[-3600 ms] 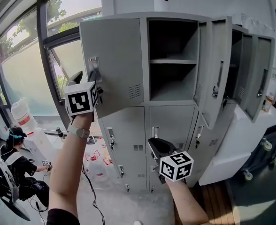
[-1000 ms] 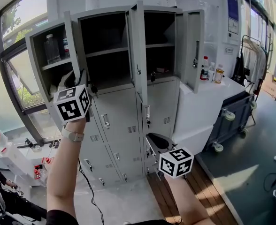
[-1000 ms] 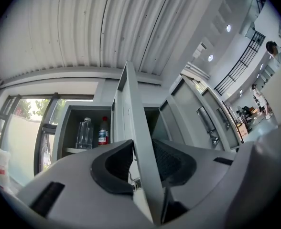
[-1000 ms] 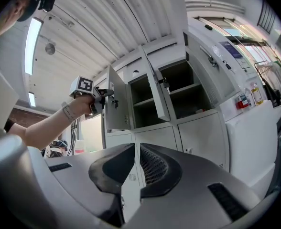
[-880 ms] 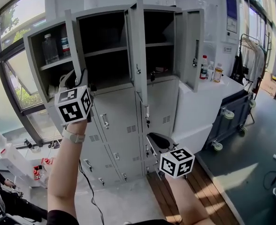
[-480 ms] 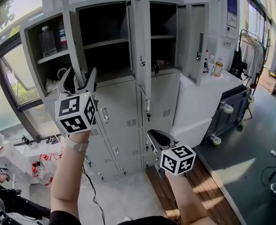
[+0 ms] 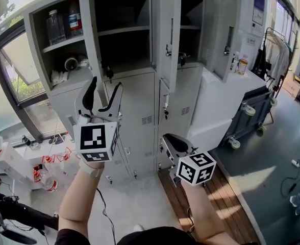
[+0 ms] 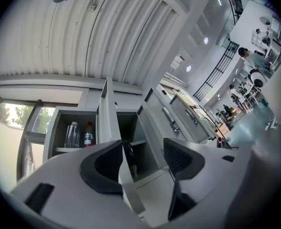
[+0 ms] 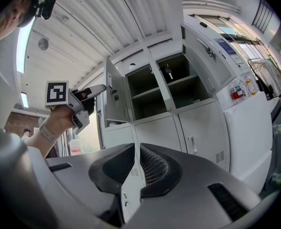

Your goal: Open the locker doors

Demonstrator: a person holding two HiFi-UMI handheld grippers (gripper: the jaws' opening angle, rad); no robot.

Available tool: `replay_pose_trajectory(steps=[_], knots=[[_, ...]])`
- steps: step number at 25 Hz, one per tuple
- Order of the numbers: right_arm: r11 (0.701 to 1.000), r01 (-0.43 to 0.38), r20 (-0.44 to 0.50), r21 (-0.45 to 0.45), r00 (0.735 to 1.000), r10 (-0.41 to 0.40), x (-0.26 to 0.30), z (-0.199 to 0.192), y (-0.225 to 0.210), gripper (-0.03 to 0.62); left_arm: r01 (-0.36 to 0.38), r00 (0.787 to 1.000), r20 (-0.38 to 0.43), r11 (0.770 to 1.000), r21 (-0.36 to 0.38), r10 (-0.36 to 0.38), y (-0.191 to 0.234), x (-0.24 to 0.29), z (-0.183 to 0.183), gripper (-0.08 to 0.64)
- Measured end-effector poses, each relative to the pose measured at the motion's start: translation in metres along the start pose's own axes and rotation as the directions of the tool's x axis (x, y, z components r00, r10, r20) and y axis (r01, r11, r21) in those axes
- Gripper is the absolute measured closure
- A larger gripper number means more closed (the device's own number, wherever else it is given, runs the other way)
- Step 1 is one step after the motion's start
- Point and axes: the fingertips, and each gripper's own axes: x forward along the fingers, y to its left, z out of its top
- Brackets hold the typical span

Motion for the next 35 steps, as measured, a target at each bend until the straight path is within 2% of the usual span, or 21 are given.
replay_pose_trajectory(steps=[4, 7, 10, 13, 16, 19, 23, 30, 35], knots=[[1.000, 0.007, -0.004, -0.006, 1.000, -0.007, 0.001, -0.009, 0.007, 0.532, 0.081, 0.996, -0.025, 0.997, 0.008, -0.081, -0.032, -0.026, -0.027, 0.334], [0.999, 0.025, -0.008, -0.038, 1.000, -0.025, -0.001, -0.016, 0.012, 0.532, 0.124, 0.992, -0.034, 0.992, -0.031, -0.125, -0.051, -0.047, -0.050, 0.387], [0.998, 0.024, -0.006, -0.059, 1.000, -0.024, -0.005, -0.023, 0.018, 0.537, 0.137, 0.989, -0.056, 0.989, -0.063, -0.140, -0.066, -0.068, -0.078, 0.498], [0.998, 0.023, -0.006, -0.065, 1.000, -0.024, -0.014, -0.035, 0.023, 0.540, 0.181, 0.975, -0.112, 0.976, -0.118, -0.194, -0.088, -0.085, -0.112, 0.532], [0.996, 0.045, -0.010, -0.083, 0.999, -0.046, -0.025, -0.049, 0.022, 0.540, 0.268, 0.945, -0.142, 0.946, -0.182, -0.295, -0.116, -0.101, -0.140, 0.540], [0.995, 0.071, -0.015, -0.071, 0.997, -0.073, -0.037, -0.065, 0.017, 0.540, 0.376, 0.902, -0.139, 0.903, -0.209, -0.408, -0.147, -0.118, -0.156, 0.541], [0.992, 0.108, -0.030, -0.061, 0.994, -0.110, -0.053, -0.090, 0.010, 0.540, 0.423, 0.853, -0.167, 0.844, -0.330, -0.493, -0.170, -0.141, -0.183, 0.541], [0.987, 0.162, -0.036, -0.023, 0.986, -0.163, -0.077, -0.123, 0.000, 0.540, 0.424, 0.823, -0.172, 0.788, -0.445, -0.541, -0.186, -0.167, -0.217, 0.541], [0.981, 0.192, -0.048, -0.040, 0.980, -0.194, -0.083, -0.137, -0.002, 0.540, 0.468, 0.792, -0.173, 0.764, -0.444, -0.586, -0.197, -0.184, -0.228, 0.541]])
